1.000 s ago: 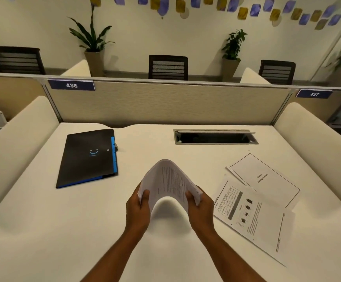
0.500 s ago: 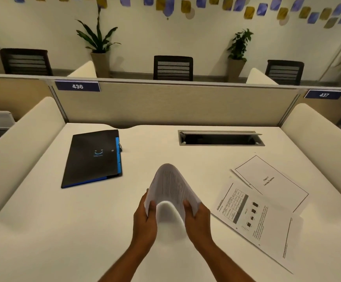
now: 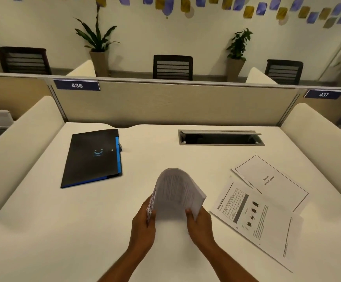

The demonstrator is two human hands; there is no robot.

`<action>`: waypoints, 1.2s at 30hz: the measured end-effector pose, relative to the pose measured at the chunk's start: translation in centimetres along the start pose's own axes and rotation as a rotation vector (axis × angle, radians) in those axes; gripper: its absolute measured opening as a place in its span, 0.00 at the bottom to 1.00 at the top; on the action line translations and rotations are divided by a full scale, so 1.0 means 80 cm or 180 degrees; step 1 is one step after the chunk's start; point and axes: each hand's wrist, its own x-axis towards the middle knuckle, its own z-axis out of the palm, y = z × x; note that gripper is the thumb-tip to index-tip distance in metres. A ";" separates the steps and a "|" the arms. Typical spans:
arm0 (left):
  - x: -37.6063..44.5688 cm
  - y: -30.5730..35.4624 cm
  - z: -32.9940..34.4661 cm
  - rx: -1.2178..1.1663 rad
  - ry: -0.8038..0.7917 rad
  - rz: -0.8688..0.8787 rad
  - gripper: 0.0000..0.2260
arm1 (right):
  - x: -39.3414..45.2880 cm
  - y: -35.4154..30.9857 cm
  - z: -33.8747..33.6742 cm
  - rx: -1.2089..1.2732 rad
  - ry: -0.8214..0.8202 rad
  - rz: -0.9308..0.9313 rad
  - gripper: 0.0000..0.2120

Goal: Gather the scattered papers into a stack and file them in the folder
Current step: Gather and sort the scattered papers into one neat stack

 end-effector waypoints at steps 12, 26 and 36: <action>0.018 -0.005 -0.016 -0.0214 0.0102 0.0078 0.20 | 0.045 -0.122 -0.044 -0.2769 0.0033 -0.1826 0.56; 0.026 0.000 -0.020 -0.0107 0.0154 0.0087 0.19 | 0.073 -0.145 -0.021 -0.3544 -0.0418 -0.2004 0.48; 0.053 -0.003 -0.033 -0.0141 0.0847 -0.0296 0.11 | 0.067 -0.111 -0.053 -0.1799 0.1330 -0.1350 0.38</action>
